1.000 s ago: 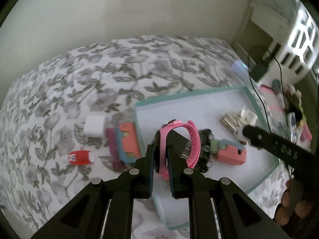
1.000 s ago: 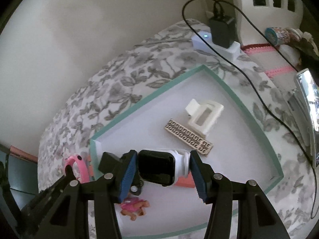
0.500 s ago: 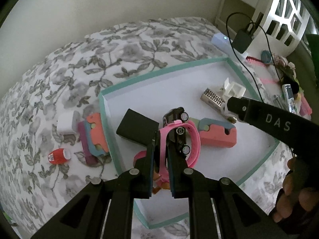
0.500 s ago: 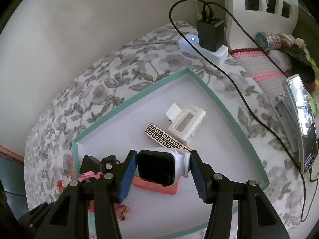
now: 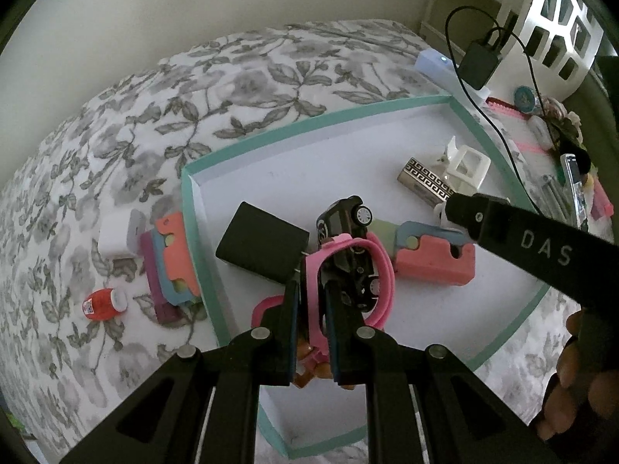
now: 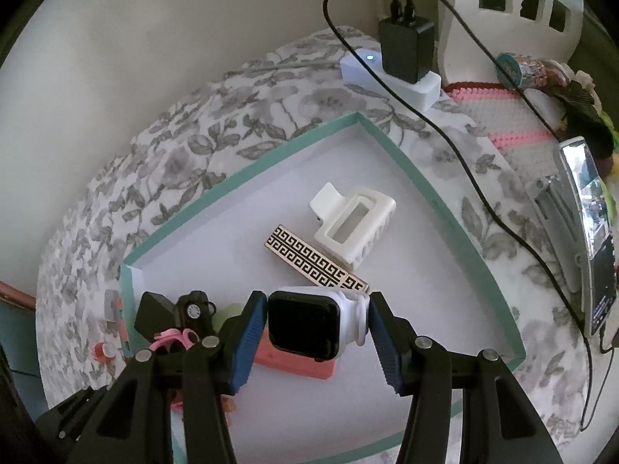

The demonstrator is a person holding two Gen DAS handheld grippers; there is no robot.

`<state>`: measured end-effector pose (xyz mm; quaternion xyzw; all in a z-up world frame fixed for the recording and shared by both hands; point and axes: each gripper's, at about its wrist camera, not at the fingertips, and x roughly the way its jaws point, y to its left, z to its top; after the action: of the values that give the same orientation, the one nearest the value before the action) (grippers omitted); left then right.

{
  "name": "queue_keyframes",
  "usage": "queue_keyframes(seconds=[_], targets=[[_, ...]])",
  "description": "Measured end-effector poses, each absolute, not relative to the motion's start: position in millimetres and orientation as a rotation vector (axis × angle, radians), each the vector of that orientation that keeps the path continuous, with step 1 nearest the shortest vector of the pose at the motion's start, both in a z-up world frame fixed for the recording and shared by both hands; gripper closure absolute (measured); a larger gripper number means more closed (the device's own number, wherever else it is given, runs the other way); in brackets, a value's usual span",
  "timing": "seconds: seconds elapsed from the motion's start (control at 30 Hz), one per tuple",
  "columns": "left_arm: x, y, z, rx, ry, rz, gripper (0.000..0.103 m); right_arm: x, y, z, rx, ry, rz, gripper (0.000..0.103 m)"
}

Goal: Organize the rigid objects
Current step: 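Carry the smartwatch and pink band over the tray with both grippers, then release the smartwatch into the tray with the right gripper while the left gripper releases the pink band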

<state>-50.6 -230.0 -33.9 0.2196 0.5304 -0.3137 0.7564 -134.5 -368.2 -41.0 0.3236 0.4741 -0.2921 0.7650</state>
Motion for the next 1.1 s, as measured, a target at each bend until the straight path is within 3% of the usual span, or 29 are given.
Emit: queue_keyframes(seconds=[0.47, 0.6, 0.67, 0.77, 1.1], targets=[[-44, -226, -35, 0.46, 1.172, -0.68, 0.088, -132, -367, -44, 0.689, 1.048, -0.622, 0.046], [-44, -225, -28, 0.443, 1.163, -0.689, 0.069, -131, -366, -42, 0.679, 1.042, -0.616, 0.042], [-43, -223, -25, 0.435, 1.155, -0.685, 0.067, -131, -366, -41, 0.682, 1.036, -0.611, 0.033], [-41, -219, -20, 0.419, 1.15, -0.681, 0.066, -131, -366, -41, 0.682, 1.034, -0.611, 0.033], [-21, -196, -9, 0.363, 1.125, -0.569, 0.045, -130, -366, -41, 0.665, 1.029, -0.613, 0.022]])
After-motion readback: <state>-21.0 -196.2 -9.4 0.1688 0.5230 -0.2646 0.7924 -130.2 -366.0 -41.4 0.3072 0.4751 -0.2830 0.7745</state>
